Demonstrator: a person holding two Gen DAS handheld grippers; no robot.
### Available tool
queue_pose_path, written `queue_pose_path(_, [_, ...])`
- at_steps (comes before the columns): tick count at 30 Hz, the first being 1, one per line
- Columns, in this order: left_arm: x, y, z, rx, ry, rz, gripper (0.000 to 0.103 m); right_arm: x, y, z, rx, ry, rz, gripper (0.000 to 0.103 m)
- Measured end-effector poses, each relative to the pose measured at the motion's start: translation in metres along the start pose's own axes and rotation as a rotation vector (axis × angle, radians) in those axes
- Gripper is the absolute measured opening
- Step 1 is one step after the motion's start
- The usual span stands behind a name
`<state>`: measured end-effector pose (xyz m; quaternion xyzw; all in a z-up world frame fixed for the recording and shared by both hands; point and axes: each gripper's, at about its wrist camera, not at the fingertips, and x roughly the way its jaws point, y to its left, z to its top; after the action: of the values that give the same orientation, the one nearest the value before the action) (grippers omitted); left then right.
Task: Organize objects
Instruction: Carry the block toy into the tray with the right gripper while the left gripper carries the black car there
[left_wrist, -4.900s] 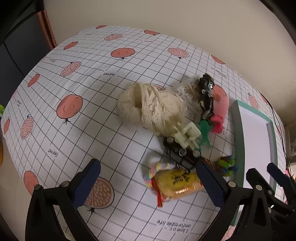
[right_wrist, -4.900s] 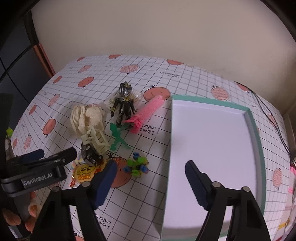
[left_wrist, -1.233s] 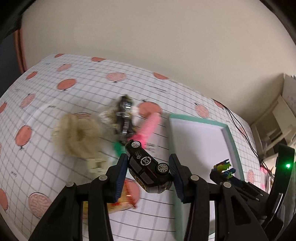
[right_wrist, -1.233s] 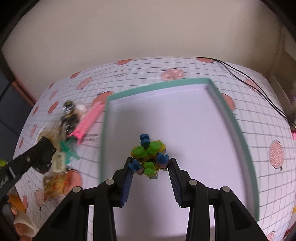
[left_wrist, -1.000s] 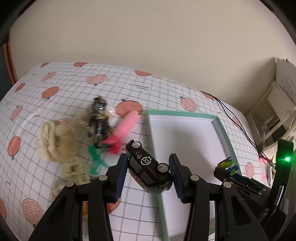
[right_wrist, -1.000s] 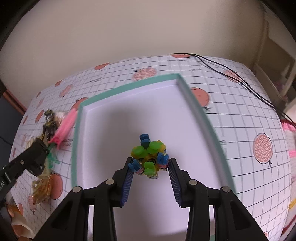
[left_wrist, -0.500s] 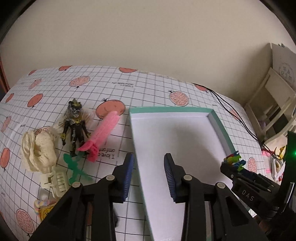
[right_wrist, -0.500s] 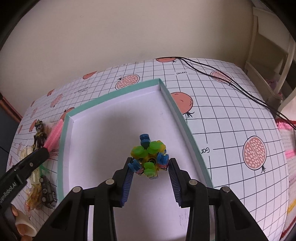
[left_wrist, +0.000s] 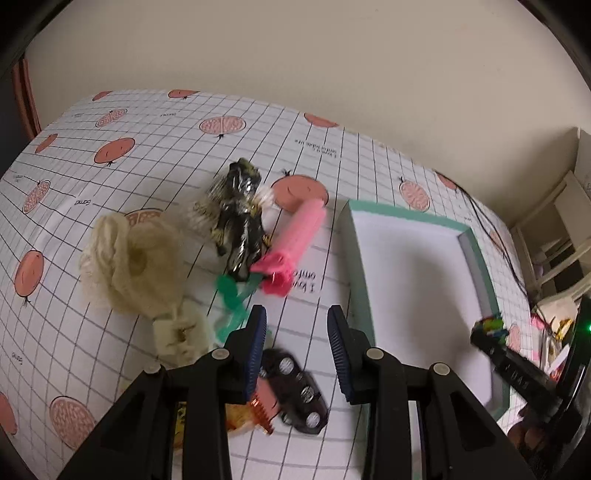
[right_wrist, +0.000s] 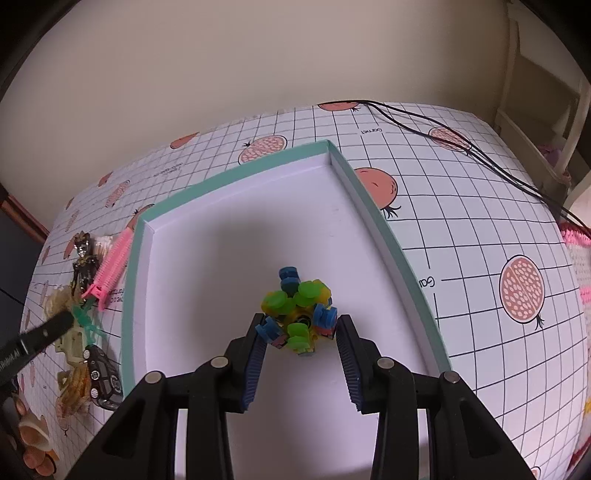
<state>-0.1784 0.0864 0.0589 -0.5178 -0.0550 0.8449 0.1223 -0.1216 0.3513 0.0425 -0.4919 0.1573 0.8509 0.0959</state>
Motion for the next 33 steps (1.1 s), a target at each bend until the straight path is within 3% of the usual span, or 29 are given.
queue_pose_path(6, [0.005,-0.005,-0.012,0.041,0.079,0.055,0.035,-0.002,0.004,-0.004,-0.002,0.013,0.006,0.041])
queue_pose_path(17, [0.019,-0.014,-0.031,0.037,0.182,0.071,0.033,-0.002,0.009,-0.007,-0.015,0.027,0.013,0.041])
queue_pose_path(33, [0.031,-0.020,-0.035,0.060,0.181,0.089,0.033,0.001,0.012,-0.009,-0.020,0.037,0.015,0.041])
